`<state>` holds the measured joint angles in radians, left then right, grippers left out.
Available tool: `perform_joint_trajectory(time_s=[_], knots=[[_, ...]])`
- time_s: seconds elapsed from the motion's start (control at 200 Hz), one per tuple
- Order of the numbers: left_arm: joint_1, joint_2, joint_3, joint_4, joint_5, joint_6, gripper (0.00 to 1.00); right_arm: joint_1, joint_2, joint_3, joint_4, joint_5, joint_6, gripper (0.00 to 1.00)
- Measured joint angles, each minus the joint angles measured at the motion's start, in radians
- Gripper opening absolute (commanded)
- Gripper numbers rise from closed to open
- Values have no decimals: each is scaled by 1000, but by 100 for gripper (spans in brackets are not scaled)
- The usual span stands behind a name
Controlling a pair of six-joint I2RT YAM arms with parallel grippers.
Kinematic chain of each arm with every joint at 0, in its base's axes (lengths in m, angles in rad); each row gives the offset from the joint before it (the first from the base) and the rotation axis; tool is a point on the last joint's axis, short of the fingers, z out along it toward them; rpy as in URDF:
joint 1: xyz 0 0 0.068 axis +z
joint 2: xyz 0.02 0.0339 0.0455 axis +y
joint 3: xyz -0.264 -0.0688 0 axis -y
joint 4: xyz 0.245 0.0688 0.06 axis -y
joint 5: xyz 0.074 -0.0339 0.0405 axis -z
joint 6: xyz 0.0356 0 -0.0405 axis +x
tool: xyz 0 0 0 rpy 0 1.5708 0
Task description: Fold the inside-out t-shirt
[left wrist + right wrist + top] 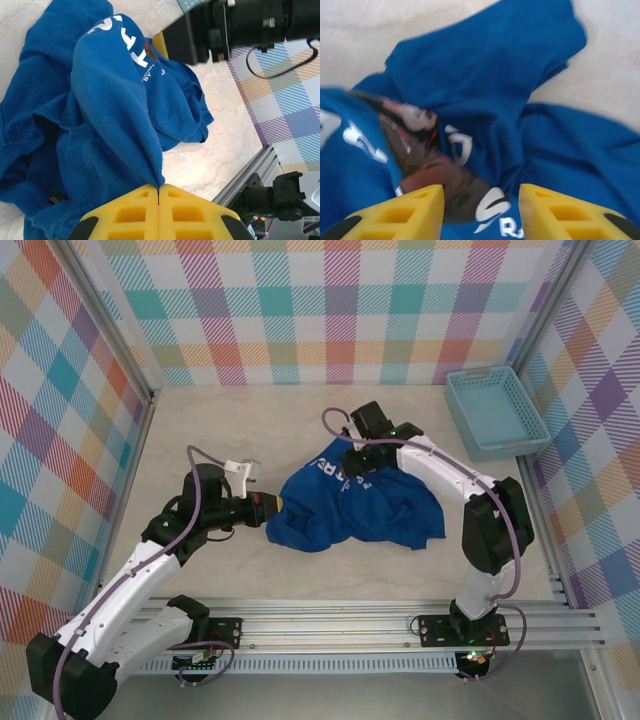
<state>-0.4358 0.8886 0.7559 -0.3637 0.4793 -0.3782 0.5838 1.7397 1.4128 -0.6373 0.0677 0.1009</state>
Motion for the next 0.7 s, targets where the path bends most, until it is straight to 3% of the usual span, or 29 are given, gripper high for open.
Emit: perform_joint_trajectory(time_s=[0.215,0.29,0.41,0.56,0.64,0.705], knots=[[0,0,0,-3,-13,0,0,172,-353,-315,132,-129,56,52],[0,0,0,-4,-18,0,0,211,-418,-418,225,-170,88,62],[0,0,0,-4,-20,0,0,235,-356,-490,342,-185,118,70],[0,0,0,-4,-21,0,0,266,-224,-492,476,-158,103,72],[0,0,0,-4,-21,0,0,274,-174,-486,531,-142,96,69],[0,0,0,-4,-21,0,0,274,-129,-468,560,-121,91,60]])
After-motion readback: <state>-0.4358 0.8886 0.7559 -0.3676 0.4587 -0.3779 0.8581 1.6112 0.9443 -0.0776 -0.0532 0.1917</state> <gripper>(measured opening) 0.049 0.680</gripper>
